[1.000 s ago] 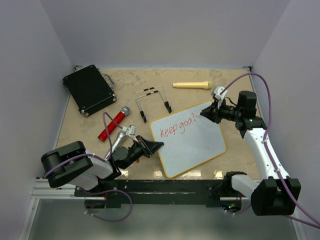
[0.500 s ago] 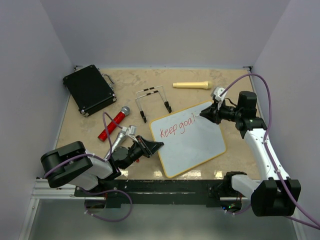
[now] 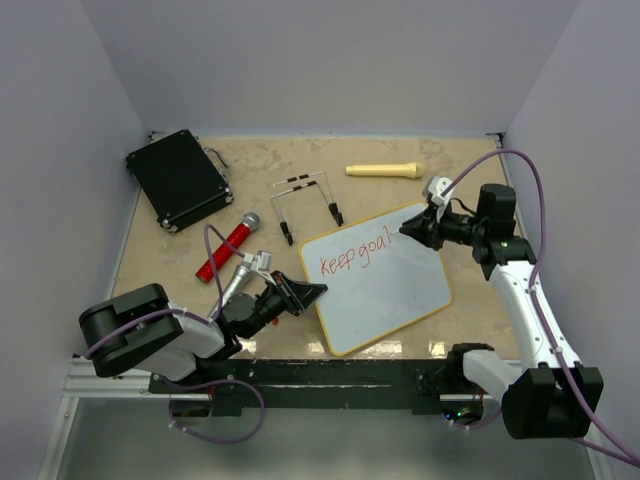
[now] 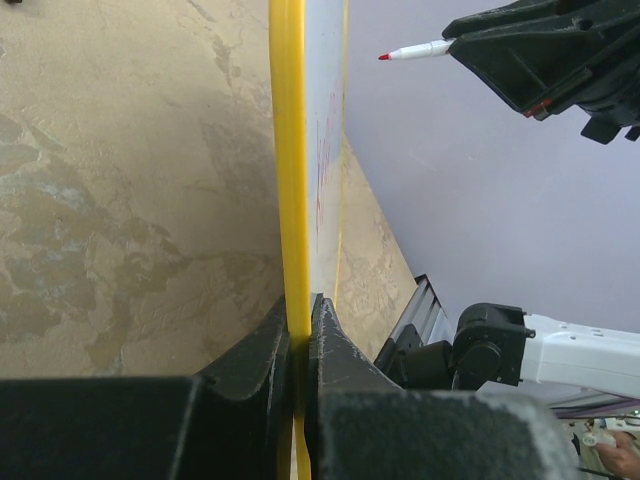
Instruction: Write a sentence on the whiteboard
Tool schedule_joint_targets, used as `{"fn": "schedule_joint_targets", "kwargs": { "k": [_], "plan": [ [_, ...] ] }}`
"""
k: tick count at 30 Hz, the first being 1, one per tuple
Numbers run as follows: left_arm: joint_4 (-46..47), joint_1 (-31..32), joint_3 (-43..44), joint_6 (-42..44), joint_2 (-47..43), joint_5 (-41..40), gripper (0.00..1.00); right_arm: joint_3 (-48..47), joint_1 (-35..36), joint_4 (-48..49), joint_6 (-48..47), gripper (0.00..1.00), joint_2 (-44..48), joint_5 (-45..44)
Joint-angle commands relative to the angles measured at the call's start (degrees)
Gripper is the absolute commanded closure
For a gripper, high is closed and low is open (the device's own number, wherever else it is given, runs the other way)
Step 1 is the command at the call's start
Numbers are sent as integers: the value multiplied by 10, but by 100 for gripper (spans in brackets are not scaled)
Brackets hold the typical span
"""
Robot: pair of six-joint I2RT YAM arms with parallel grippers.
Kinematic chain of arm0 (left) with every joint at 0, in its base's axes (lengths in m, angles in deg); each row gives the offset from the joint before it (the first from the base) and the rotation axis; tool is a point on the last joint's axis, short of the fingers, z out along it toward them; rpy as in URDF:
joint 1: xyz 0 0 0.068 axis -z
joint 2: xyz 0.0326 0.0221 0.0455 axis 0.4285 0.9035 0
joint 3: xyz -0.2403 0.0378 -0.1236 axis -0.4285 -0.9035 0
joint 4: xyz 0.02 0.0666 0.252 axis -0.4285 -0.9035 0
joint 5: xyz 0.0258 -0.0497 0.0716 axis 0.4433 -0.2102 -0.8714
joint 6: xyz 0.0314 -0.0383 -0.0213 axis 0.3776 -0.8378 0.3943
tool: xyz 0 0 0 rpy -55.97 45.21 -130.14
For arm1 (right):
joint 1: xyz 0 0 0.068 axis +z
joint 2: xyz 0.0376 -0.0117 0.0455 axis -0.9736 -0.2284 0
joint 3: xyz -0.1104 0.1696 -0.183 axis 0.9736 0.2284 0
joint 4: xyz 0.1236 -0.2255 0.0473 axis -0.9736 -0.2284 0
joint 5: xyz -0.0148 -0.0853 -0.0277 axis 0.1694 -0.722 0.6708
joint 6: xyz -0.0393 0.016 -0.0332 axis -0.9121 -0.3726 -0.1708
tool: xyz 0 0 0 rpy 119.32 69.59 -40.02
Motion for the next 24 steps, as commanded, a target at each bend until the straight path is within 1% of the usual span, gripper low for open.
{"fn": "schedule_joint_targets", "kwargs": {
  "k": [1, 24],
  "plan": [
    [35, 0, -5, 60, -4, 3, 100, 3, -1, 3, -3, 100, 14, 16],
    [1, 0, 0, 62, -26, 0, 100, 5, -1, 13, 8, 100, 18, -2]
  ]
}}
